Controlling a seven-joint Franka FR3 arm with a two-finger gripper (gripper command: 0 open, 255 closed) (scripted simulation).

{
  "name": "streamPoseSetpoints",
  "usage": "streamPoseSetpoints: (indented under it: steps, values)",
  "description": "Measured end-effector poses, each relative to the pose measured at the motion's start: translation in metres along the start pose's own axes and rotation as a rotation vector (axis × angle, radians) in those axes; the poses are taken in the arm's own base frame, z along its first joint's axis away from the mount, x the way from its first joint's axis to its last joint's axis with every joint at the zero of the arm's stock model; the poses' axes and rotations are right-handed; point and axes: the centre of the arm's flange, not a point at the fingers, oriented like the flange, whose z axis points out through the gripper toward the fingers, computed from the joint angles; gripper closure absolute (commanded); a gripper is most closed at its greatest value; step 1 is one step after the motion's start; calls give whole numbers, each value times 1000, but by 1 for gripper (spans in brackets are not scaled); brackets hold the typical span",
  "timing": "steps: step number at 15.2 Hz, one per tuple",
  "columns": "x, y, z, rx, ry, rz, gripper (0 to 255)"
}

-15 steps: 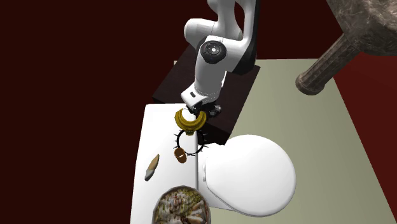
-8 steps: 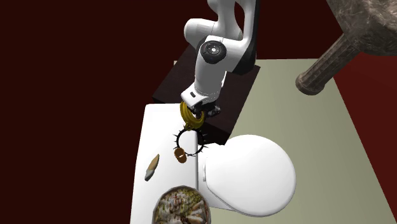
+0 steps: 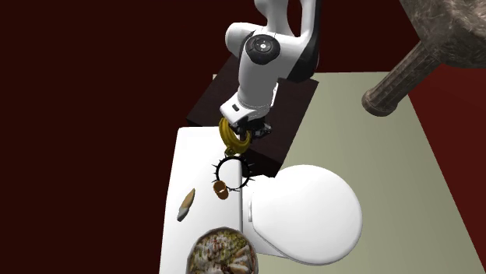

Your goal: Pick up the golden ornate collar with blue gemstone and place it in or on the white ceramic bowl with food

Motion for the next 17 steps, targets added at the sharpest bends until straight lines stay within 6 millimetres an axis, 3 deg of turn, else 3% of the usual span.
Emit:
streamPoseSetpoints:
  steps: [17]
  values:
    - [12, 4, -88, 0, 0, 0, 255]
